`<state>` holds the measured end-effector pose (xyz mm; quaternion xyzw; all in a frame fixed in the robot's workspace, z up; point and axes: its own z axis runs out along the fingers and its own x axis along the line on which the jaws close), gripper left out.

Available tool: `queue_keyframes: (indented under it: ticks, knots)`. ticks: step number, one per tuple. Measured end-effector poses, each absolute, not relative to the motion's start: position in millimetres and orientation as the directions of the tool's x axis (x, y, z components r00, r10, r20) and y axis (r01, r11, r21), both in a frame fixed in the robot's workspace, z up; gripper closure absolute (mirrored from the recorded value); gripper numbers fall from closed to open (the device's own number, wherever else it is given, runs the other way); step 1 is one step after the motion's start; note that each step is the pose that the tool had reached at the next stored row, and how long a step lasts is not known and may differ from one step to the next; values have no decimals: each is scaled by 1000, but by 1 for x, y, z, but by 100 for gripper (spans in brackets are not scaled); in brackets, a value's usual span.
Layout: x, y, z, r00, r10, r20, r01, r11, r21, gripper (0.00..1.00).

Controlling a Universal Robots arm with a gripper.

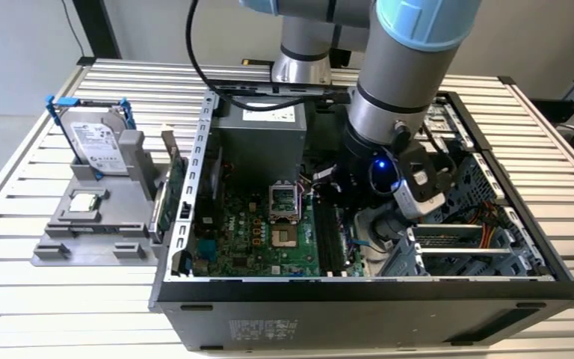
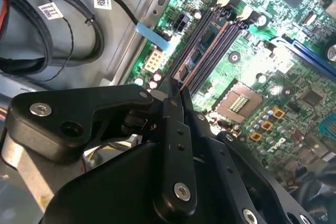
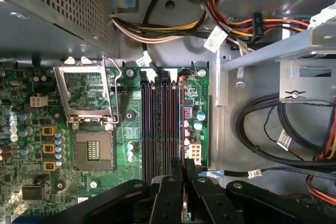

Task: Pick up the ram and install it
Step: 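Insert the ram into the slot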

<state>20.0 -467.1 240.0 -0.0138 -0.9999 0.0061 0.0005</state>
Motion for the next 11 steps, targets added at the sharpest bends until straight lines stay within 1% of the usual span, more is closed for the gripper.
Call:
queue_keyframes:
  ticks: [11]
  knots:
    - [18,-472,230,-1000,27,1,27,1000,-12,100]
